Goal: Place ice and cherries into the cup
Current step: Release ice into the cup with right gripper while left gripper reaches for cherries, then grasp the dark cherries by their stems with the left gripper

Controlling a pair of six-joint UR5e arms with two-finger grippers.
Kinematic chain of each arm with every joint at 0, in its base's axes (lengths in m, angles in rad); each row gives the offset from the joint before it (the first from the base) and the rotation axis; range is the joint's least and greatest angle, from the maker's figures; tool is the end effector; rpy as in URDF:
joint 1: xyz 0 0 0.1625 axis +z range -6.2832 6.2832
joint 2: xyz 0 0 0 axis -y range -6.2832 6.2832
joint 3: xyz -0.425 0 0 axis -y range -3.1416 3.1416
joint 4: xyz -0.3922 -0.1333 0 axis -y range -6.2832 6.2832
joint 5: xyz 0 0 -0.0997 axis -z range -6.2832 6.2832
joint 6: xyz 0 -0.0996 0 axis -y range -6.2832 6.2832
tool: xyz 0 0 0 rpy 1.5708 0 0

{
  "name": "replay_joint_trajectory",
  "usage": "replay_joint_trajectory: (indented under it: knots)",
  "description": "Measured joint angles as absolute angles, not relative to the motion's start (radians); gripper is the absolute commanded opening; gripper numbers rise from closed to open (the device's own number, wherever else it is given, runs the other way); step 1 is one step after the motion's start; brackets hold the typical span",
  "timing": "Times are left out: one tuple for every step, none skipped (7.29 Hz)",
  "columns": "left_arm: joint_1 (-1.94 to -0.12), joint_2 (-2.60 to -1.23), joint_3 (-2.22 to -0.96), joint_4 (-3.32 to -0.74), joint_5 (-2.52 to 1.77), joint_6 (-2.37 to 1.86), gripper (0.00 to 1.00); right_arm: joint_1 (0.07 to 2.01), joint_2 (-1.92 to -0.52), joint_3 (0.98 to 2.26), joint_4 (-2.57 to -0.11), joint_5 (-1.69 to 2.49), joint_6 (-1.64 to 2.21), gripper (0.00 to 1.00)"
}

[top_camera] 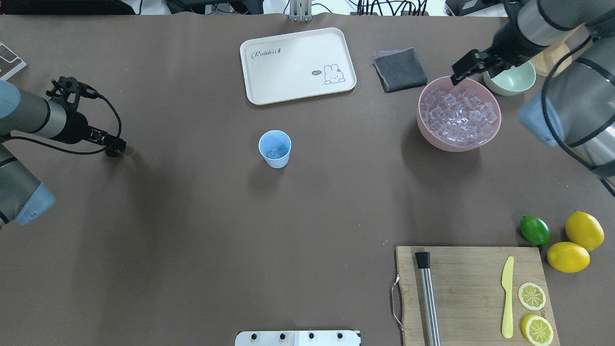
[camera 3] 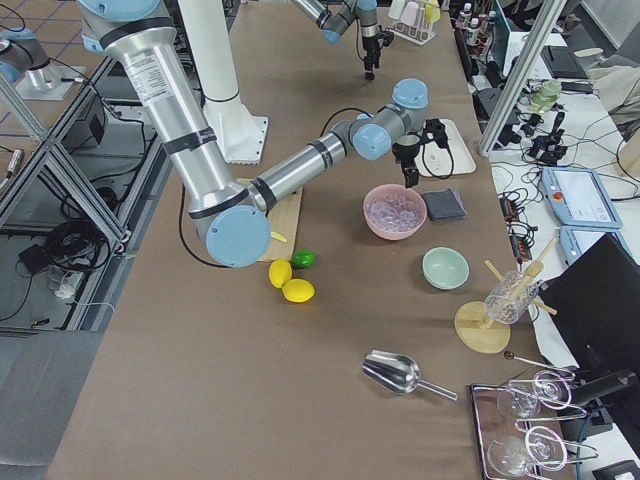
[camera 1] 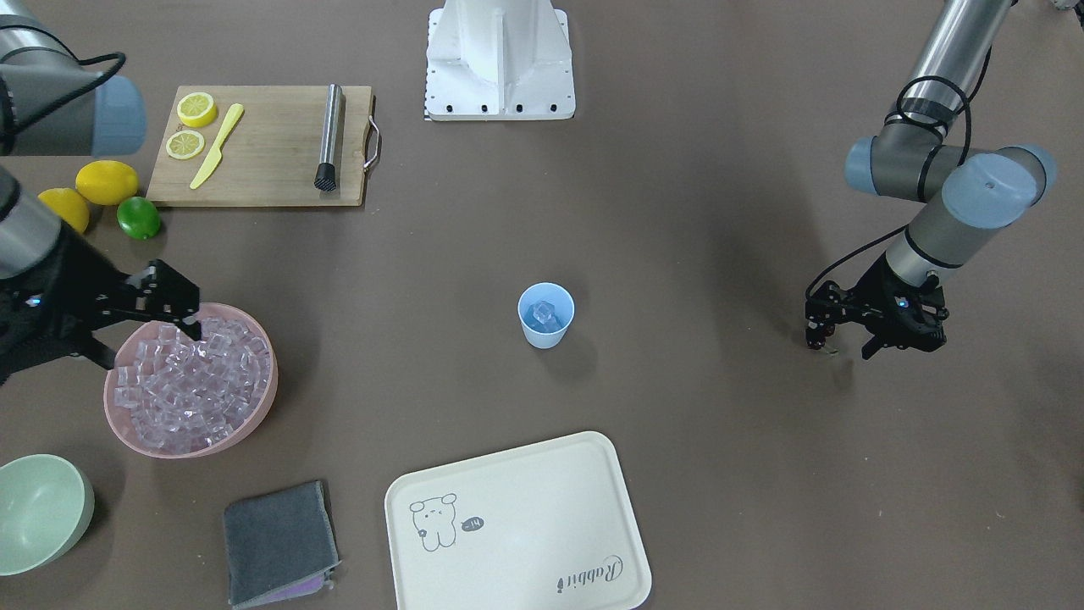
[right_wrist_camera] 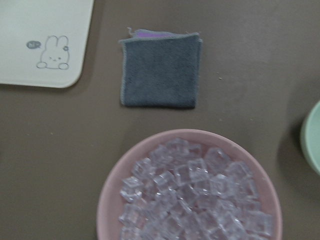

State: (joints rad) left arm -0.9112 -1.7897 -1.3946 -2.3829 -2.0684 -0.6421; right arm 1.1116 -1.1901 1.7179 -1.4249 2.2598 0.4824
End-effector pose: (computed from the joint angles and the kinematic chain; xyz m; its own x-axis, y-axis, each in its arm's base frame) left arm 0.3095 -0.5390 0.5428 0.6203 0.3485 -0.7027 -0.0384 0.9083 0.4166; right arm -0.2132 -0.5891 0.3574 0.6179 -0.2931 0.7296 0.0674 0.9443 0.3222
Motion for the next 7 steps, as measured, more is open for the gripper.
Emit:
replay_joint_trajectory:
  knots:
    - [-0.901, -1.79, -1.398, -2.387, -2.068, -0.663, 0.58, 1.155, -1.261, 1.741, -1.423, 2.276, 0.391, 0.98]
    - [-0.888, -1.793, -1.4, -2.388, -2.067, -0.674, 0.45, 1.182, -1.312, 1.751, -1.421, 2.279, 0.313, 0.98]
    - [-0.877, -1.798, -1.401, -2.387, -2.064, -0.682, 0.38, 1.193, -1.333, 1.752, -1.421, 2.277, 0.274, 0.98]
    - [-0.872, -1.803, -1.401, -2.387, -2.064, -0.686, 0.14, 1.198, -1.342, 1.75, -1.421, 2.274, 0.257, 0.98]
    - [-0.868, -1.808, -1.401, -2.387, -2.064, -0.687, 0.02, 1.199, -1.345, 1.747, -1.42, 2.271, 0.251, 0.98]
    - [-0.865, -1.814, -1.402, -2.387, -2.065, -0.689, 0.0, 1.199, -1.348, 1.745, -1.42, 2.269, 0.249, 0.98]
    - [-0.86, -1.818, -1.412, -2.387, -2.067, -0.691, 0.0, 1.199, -1.35, 1.741, -1.42, 2.267, 0.249, 0.98]
